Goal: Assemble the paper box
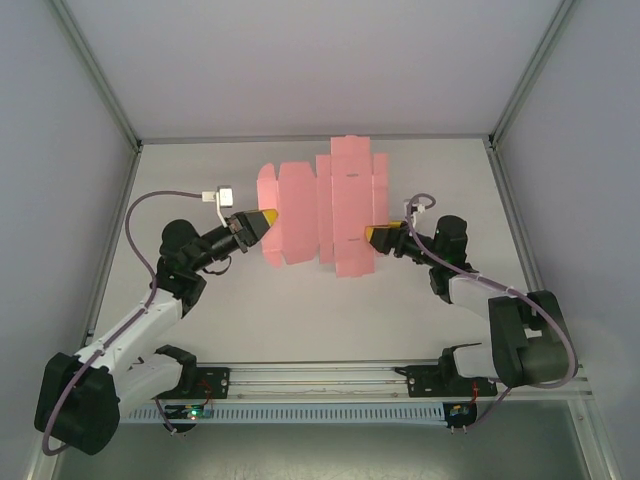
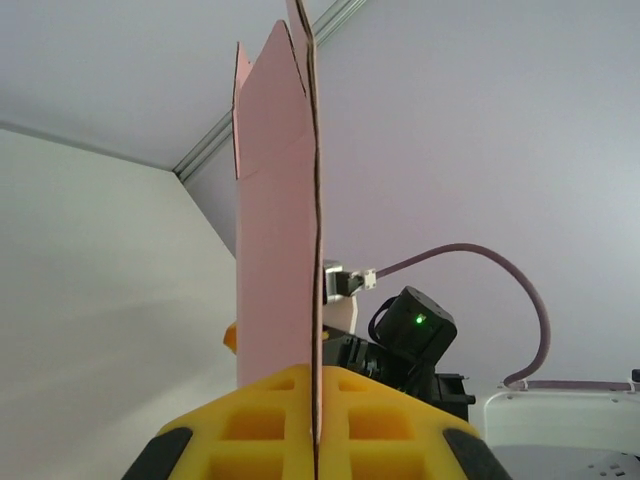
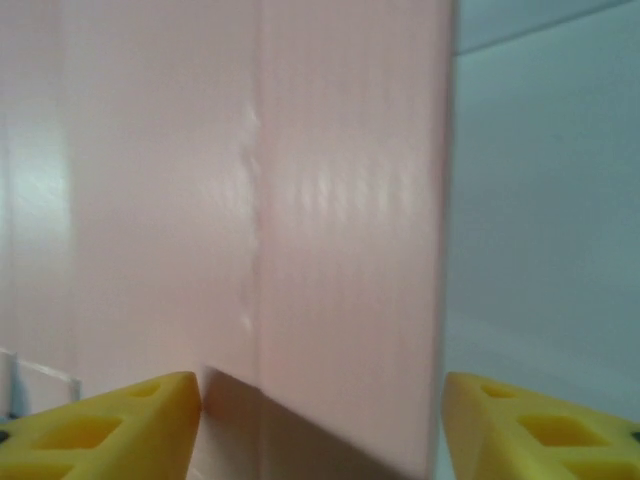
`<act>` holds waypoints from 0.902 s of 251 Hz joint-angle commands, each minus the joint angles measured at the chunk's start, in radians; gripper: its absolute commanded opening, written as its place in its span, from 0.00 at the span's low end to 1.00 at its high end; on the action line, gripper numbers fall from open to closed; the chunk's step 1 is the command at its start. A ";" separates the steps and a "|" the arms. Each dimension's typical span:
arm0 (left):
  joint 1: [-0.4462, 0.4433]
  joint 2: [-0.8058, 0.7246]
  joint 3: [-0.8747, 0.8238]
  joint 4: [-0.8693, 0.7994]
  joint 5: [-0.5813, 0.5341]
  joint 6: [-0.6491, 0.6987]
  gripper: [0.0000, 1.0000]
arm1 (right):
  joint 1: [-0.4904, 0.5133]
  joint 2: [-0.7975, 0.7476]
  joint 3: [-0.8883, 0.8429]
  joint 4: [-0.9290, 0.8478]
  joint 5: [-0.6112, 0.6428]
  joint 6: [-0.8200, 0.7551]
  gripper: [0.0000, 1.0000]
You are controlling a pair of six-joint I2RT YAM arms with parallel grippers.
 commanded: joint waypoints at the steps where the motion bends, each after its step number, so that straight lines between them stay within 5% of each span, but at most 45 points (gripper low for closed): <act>1: -0.009 -0.025 -0.010 0.053 -0.019 -0.002 0.00 | 0.008 -0.006 0.061 0.096 -0.082 0.050 0.46; 21: -0.008 -0.039 -0.017 0.035 -0.033 0.007 0.00 | 0.009 -0.031 0.073 0.063 -0.058 0.034 0.23; 55: -0.009 -0.083 -0.015 -0.107 -0.082 0.073 0.00 | 0.010 -0.110 0.101 -0.109 0.027 -0.070 0.00; 78: -0.008 -0.133 -0.008 -0.298 -0.166 0.156 0.01 | 0.012 -0.172 0.142 -0.291 0.076 -0.181 0.00; 85: -0.009 -0.152 -0.006 -0.358 -0.196 0.180 0.11 | 0.013 -0.189 0.153 -0.342 0.083 -0.217 0.00; 96: -0.009 -0.180 -0.005 -0.446 -0.244 0.208 0.48 | 0.017 -0.216 0.176 -0.434 0.100 -0.277 0.00; 109: -0.009 -0.216 -0.005 -0.539 -0.295 0.240 0.64 | 0.026 -0.244 0.199 -0.537 0.122 -0.342 0.00; 126: -0.009 -0.270 0.020 -0.676 -0.374 0.289 0.99 | 0.048 -0.270 0.241 -0.706 0.133 -0.440 0.00; 178: -0.008 -0.355 0.175 -1.013 -0.719 0.359 1.00 | 0.240 -0.263 0.372 -1.188 0.106 -0.972 0.00; 199: -0.007 -0.317 0.203 -1.033 -0.710 0.331 1.00 | 0.286 -0.225 0.449 -1.314 0.167 -1.097 0.00; 226: -0.007 -0.230 0.212 -0.977 -0.568 0.279 1.00 | 0.280 -0.129 0.595 -1.433 0.226 -1.170 0.00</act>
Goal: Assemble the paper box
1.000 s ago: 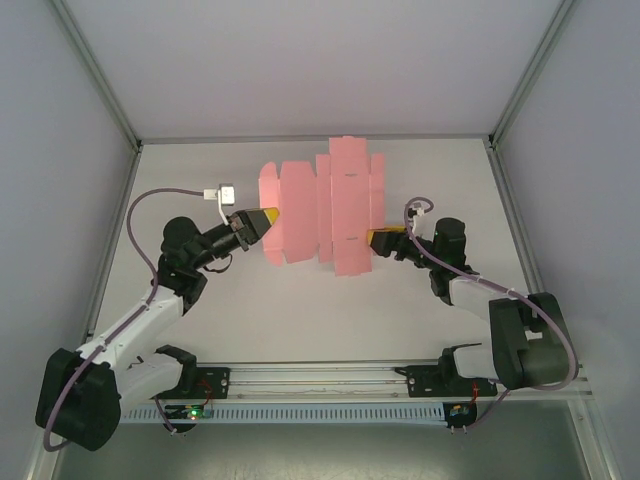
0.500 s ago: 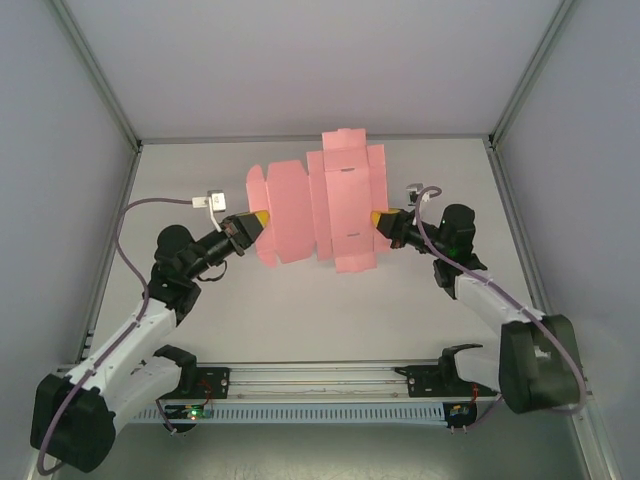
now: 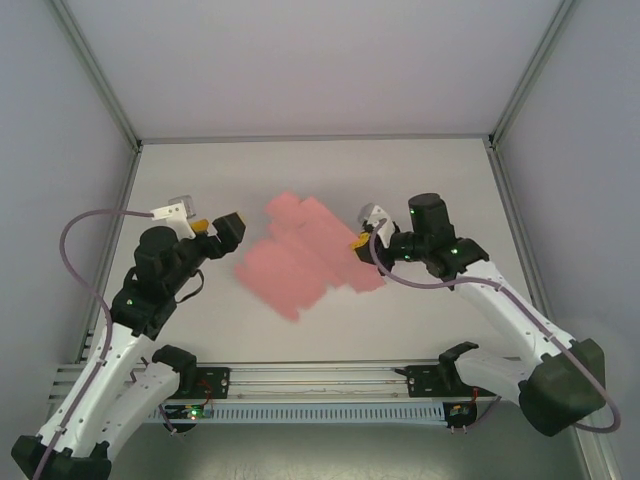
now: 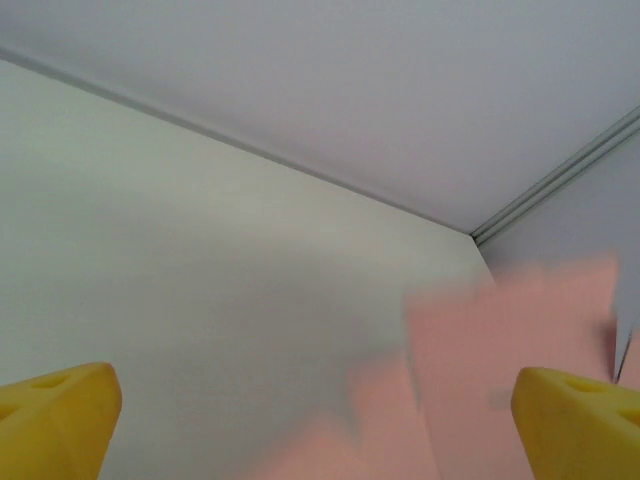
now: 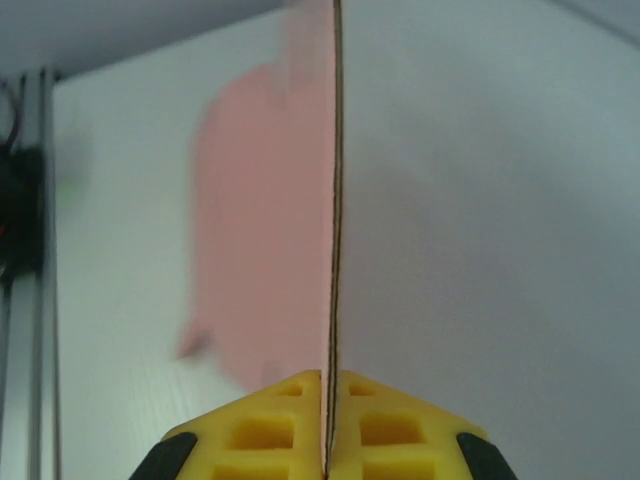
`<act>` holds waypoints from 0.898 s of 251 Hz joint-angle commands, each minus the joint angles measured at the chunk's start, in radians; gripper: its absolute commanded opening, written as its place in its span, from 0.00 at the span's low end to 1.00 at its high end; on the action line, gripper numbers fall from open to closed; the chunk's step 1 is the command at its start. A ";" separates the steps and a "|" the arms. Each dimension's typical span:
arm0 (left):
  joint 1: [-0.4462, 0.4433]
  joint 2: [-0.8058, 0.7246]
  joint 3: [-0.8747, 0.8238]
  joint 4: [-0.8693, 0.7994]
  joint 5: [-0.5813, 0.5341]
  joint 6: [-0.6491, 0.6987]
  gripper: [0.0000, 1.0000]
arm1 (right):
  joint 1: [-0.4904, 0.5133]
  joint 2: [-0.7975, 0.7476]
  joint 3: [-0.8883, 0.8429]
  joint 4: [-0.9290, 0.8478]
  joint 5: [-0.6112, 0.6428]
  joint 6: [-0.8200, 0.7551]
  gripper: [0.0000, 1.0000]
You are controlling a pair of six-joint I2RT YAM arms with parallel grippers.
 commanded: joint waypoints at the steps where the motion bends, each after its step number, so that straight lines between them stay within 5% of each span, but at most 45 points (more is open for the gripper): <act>1: -0.007 0.088 0.015 -0.060 0.053 -0.019 1.00 | -0.003 0.093 0.154 -0.269 0.083 -0.248 0.00; 63: -0.007 0.180 0.034 -0.003 0.089 -0.020 1.00 | 0.022 0.403 0.452 -0.550 0.255 -0.480 0.00; 106: 0.008 0.213 0.023 -0.008 0.020 -0.005 1.00 | 0.048 0.518 0.439 -0.418 0.286 -0.620 0.02; 175: 0.041 0.393 0.021 0.038 0.088 -0.017 1.00 | 0.099 0.584 0.368 -0.139 0.424 -0.652 0.05; 225: 0.129 0.553 0.036 0.142 0.254 -0.032 1.00 | 0.104 0.580 0.290 0.010 0.383 -0.674 0.05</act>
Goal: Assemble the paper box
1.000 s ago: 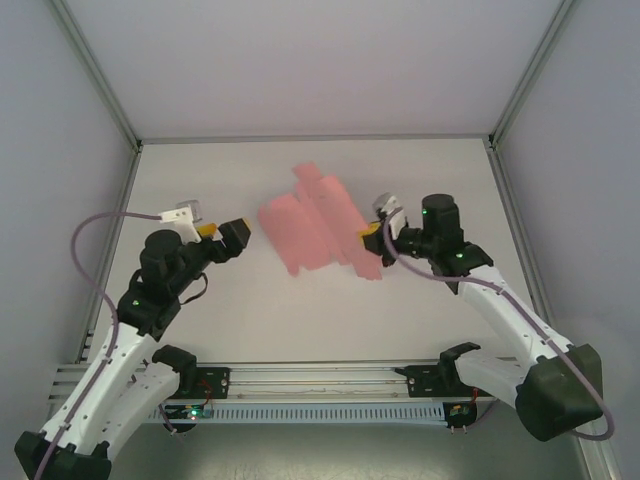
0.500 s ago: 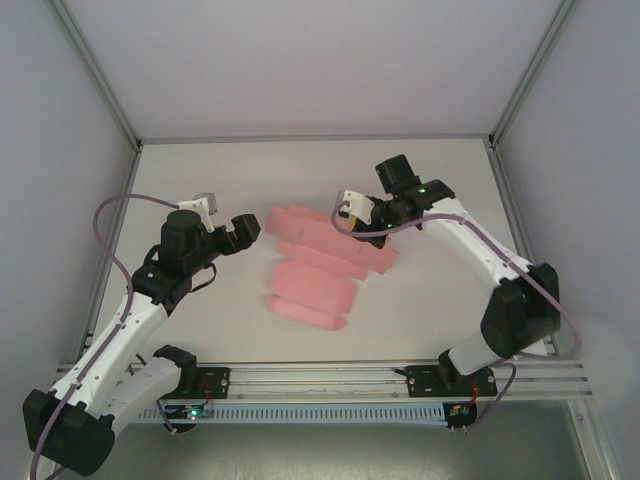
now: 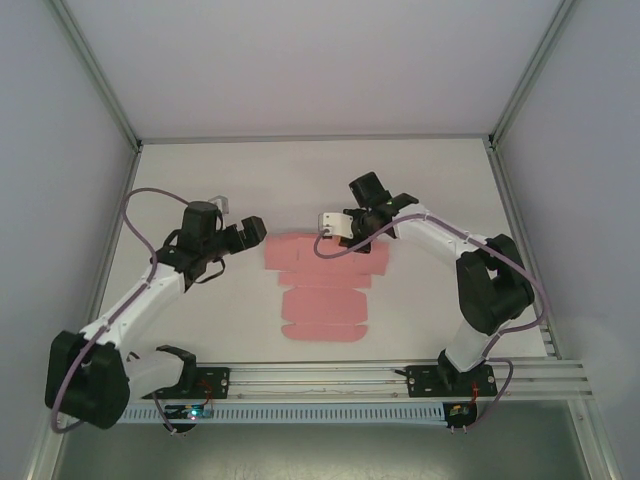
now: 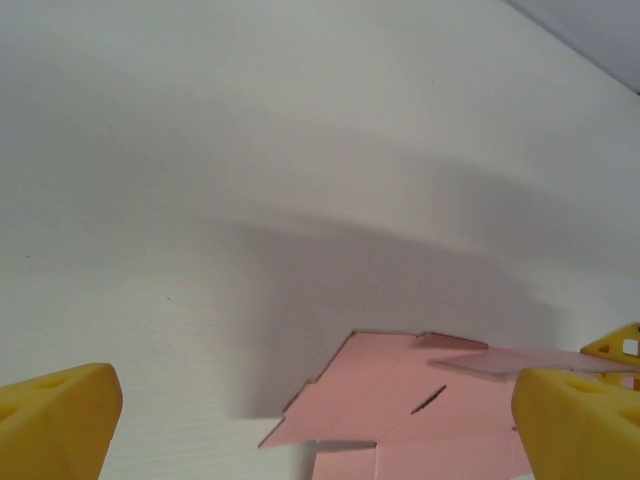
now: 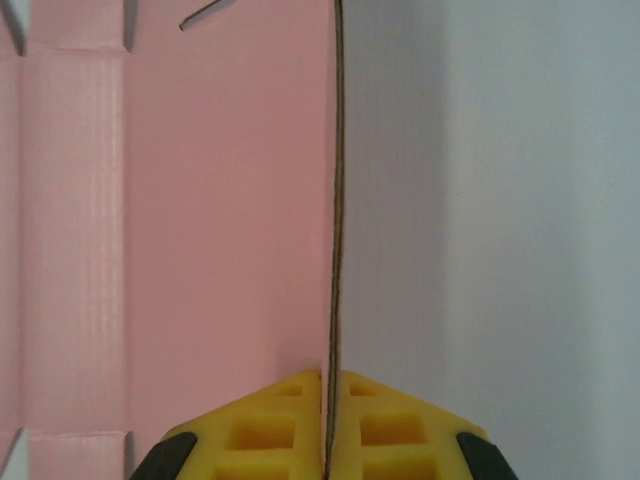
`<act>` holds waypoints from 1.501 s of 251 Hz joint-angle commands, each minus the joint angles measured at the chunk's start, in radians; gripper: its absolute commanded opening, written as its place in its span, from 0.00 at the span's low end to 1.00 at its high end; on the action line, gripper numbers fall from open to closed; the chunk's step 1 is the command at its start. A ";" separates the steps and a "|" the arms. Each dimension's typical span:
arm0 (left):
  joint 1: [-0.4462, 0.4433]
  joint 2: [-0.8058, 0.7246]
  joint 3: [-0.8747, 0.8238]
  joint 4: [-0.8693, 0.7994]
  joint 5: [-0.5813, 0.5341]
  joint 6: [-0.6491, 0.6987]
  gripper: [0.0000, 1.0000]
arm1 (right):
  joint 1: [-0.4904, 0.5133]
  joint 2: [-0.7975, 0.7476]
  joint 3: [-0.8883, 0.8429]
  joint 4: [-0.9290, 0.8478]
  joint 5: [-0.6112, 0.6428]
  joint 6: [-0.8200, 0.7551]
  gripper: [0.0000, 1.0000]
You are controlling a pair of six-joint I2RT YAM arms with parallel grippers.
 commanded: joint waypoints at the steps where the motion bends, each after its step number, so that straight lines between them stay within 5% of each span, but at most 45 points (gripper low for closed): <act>1: 0.061 0.070 0.025 0.098 0.118 -0.018 1.00 | 0.009 -0.005 -0.038 0.124 -0.014 -0.047 0.06; 56: 0.072 0.225 0.067 0.139 0.217 0.015 1.00 | 0.010 -0.017 -0.081 0.230 -0.020 -0.022 0.06; 100: 0.070 0.318 0.060 0.284 0.408 0.073 1.00 | 0.010 -0.004 -0.067 0.202 -0.035 -0.022 0.07; 151: 0.051 0.369 0.099 0.226 0.478 0.211 1.00 | 0.007 -0.009 -0.066 0.202 -0.067 0.001 0.07; 235: -0.018 0.416 0.100 0.268 0.457 0.239 1.00 | 0.020 -0.004 -0.014 0.235 -0.089 0.155 0.06; 269: -0.067 0.412 0.107 0.280 0.330 0.245 1.00 | 0.040 -0.015 0.010 0.258 0.004 0.299 0.05; 328: -0.086 0.438 0.114 0.374 0.250 0.148 1.00 | 0.115 -0.070 -0.068 0.229 0.066 0.171 0.07; 376: -0.095 0.455 0.122 0.382 0.243 0.118 1.00 | 0.223 -0.074 -0.132 0.342 0.336 0.088 0.07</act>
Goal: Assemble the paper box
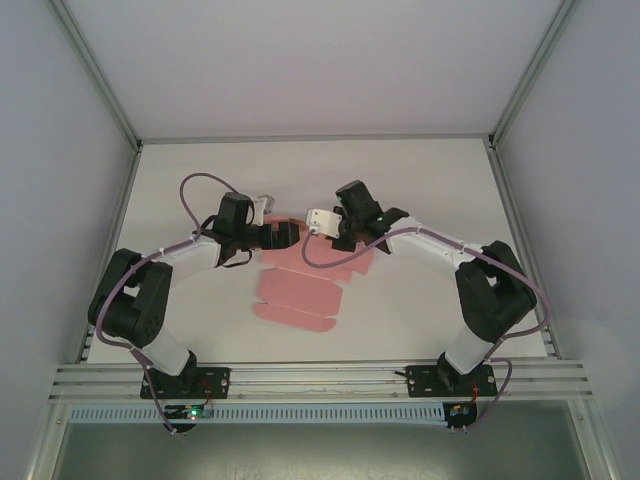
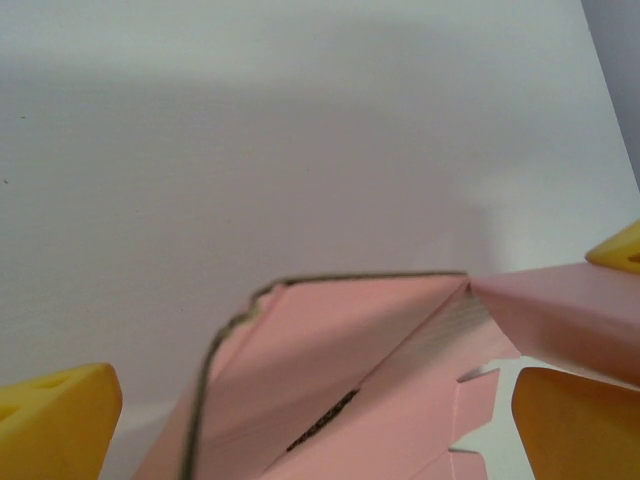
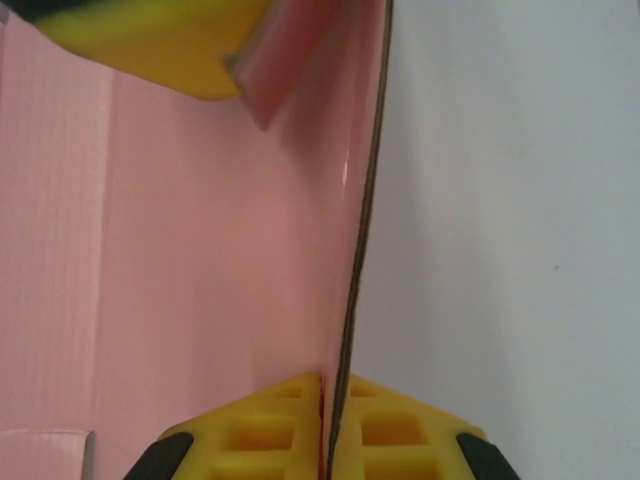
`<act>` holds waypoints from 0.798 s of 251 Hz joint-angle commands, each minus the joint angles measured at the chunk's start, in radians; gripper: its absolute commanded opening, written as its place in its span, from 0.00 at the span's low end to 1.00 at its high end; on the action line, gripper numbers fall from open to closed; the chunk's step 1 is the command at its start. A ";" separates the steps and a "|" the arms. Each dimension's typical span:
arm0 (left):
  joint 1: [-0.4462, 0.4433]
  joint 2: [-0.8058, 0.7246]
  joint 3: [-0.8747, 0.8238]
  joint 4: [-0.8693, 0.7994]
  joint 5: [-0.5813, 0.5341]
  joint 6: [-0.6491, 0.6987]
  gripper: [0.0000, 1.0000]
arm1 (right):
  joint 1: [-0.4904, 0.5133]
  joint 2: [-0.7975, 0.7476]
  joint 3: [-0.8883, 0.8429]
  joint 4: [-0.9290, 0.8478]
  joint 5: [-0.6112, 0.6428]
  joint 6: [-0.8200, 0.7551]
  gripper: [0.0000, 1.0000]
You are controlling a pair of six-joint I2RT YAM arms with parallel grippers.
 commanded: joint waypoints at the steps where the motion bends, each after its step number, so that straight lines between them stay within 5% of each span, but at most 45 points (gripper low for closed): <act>1: -0.014 0.018 0.027 0.080 -0.043 -0.044 1.00 | 0.097 -0.031 -0.051 0.091 0.143 -0.092 0.07; 26: -0.016 0.006 0.016 0.067 -0.042 -0.037 1.00 | 0.120 -0.031 -0.062 0.137 0.239 -0.097 0.06; 104: -0.018 -0.197 -0.082 -0.078 -0.123 0.012 1.00 | 0.050 -0.058 -0.057 0.131 0.190 0.031 0.06; 137: -0.016 -0.360 -0.116 -0.193 -0.257 0.018 1.00 | 0.034 -0.063 -0.067 0.128 0.188 0.035 0.06; 174: 0.001 -0.462 -0.100 -0.392 -0.541 -0.005 1.00 | 0.025 -0.087 -0.078 0.125 0.165 0.038 0.06; 200: 0.052 -0.460 -0.125 -0.400 -0.482 -0.021 1.00 | 0.012 -0.113 -0.086 0.123 0.117 0.052 0.06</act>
